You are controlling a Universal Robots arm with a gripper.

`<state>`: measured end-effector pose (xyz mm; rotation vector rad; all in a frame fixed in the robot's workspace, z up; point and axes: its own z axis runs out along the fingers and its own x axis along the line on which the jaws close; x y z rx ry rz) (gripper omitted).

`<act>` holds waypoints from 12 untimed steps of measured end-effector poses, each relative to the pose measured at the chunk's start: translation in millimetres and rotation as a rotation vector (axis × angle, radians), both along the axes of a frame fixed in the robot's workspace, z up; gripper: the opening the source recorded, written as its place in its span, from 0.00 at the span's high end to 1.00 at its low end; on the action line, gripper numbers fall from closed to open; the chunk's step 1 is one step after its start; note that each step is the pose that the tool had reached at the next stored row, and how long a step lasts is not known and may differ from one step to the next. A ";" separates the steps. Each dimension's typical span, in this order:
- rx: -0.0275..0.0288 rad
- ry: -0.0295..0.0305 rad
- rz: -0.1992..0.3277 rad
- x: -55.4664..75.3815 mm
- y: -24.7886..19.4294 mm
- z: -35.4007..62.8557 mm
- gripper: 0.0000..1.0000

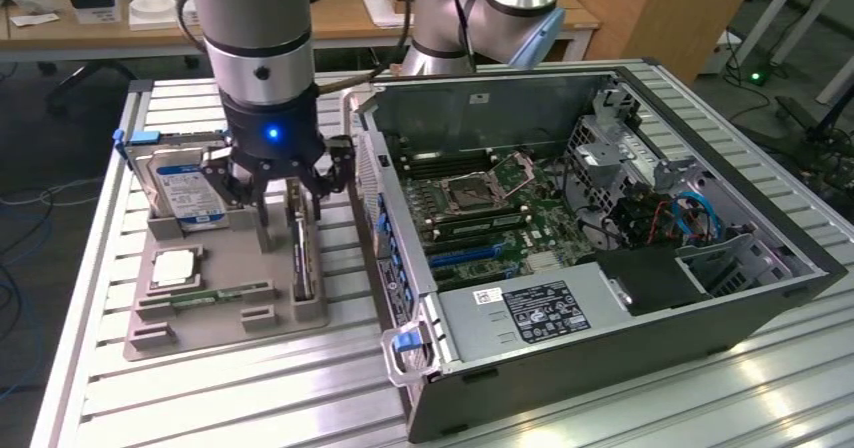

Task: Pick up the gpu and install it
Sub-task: 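Pick up the gpu and move the gpu toward the slot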

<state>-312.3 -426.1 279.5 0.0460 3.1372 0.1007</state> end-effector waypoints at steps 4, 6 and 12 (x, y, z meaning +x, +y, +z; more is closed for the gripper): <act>-0.0006 0.0001 -0.006 0.0 0.0 -7.3 0.40; -0.0007 0.0000 -0.008 0.0 0.0 -11.0 0.40; -0.0008 0.0000 -0.015 0.0 0.0 -21.9 0.40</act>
